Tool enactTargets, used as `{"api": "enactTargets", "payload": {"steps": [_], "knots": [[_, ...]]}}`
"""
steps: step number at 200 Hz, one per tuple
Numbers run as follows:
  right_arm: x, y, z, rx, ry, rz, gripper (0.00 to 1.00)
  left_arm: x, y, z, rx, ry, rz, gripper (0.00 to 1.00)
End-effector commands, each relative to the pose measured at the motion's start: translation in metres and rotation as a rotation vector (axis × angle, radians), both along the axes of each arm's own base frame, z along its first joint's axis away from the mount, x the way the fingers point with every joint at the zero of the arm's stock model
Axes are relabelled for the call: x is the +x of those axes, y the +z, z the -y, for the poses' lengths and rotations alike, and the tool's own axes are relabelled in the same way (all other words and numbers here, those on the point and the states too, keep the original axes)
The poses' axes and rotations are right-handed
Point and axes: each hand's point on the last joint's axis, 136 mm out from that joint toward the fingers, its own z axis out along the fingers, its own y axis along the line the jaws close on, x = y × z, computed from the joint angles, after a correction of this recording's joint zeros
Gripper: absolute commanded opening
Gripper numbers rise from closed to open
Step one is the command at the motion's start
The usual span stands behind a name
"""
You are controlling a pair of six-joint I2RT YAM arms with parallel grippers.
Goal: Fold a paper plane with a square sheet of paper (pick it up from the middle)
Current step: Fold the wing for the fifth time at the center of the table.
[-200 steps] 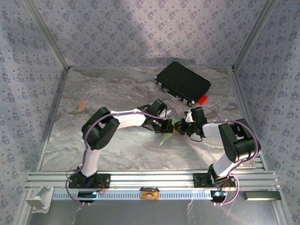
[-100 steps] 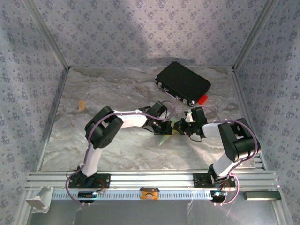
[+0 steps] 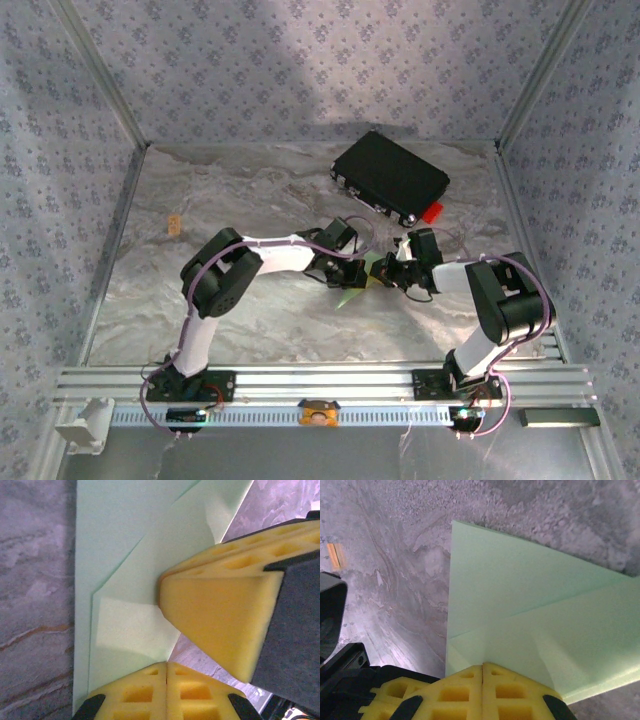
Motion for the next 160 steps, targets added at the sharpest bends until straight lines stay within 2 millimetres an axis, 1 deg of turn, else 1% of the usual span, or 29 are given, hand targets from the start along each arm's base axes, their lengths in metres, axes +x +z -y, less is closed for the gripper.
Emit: {"api": "enactTargets", "payload": {"steps": [1, 41, 68, 94, 127, 134, 148, 160], "knots": [[-0.012, -0.024, 0.014, -0.063, -0.019, -0.071, 0.04, -0.022, -0.014, -0.028, 0.123, -0.032, -0.034, 0.05], [-0.011, -0.025, 0.014, -0.062, -0.017, -0.071, 0.04, -0.03, -0.015, -0.041, 0.154, -0.048, -0.03, 0.06], [-0.011, -0.025, 0.014, -0.062, -0.014, -0.071, 0.04, -0.039, -0.017, -0.053, 0.18, -0.06, -0.039, 0.07], [-0.009, -0.022, 0.012, -0.057, 0.0, -0.059, 0.04, -0.049, -0.017, -0.068, 0.193, -0.052, -0.041, 0.08], [-0.007, -0.018, 0.007, -0.047, 0.041, -0.034, 0.05, -0.057, -0.015, -0.077, 0.189, -0.041, -0.05, 0.08], [-0.006, -0.016, 0.006, -0.045, 0.053, -0.024, 0.05, -0.058, -0.013, -0.077, 0.177, -0.038, -0.049, 0.08], [-0.004, -0.013, 0.002, -0.041, 0.084, -0.008, 0.05, -0.059, -0.001, -0.072, 0.131, -0.037, -0.042, 0.09], [-0.003, -0.011, -0.003, -0.033, 0.101, -0.012, 0.05, -0.055, 0.016, -0.065, 0.076, -0.03, -0.012, 0.1]]}}
